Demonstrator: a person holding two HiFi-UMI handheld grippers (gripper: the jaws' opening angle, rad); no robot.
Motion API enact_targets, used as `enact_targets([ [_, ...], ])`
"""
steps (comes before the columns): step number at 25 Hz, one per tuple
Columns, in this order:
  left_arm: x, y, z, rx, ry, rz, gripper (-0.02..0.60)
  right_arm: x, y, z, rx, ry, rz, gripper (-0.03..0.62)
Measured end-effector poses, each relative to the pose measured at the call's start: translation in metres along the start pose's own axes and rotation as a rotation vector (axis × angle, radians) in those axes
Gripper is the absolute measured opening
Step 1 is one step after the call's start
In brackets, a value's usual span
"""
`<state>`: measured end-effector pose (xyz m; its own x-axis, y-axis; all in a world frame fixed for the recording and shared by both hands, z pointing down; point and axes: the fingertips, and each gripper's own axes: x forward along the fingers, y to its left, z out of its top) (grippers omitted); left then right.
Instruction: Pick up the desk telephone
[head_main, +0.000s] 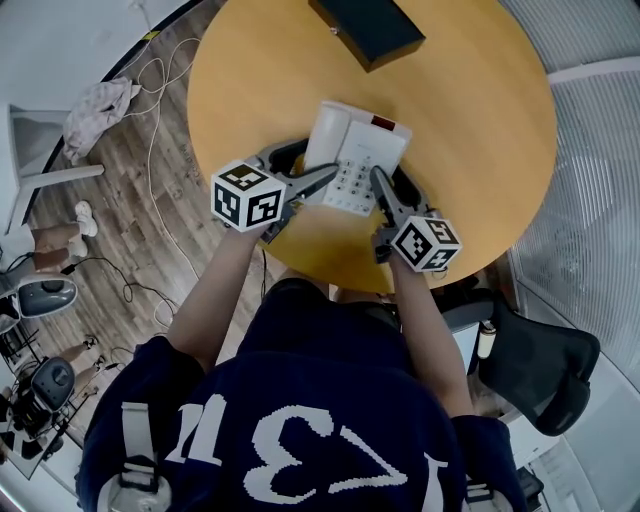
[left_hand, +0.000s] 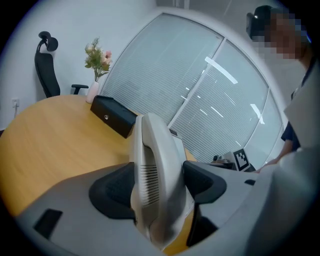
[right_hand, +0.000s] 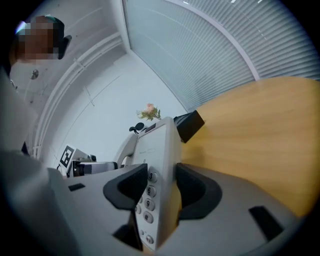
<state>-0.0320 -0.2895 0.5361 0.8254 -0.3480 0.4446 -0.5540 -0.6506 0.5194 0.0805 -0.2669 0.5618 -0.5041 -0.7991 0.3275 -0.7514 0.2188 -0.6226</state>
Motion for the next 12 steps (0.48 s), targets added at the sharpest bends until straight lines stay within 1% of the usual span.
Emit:
enact_targets([
  [2, -0.001, -0.009, 0.014, 0.019, -0.033, 0.004, 0.318, -0.005, 0.004, 0.018, -0.039, -0.029, 0.006, 0.195],
  [7, -0.007, -0.034, 0.054, 0.055, -0.141, -0.014, 0.314, -0.02, 0.024, 0.072, -0.182, -0.105, 0.03, 0.193],
  [12, -0.022, -0.065, 0.1, 0.141, -0.236, -0.041, 0.314, -0.04, 0.05, 0.124, -0.273, -0.183, 0.087, 0.19],
])
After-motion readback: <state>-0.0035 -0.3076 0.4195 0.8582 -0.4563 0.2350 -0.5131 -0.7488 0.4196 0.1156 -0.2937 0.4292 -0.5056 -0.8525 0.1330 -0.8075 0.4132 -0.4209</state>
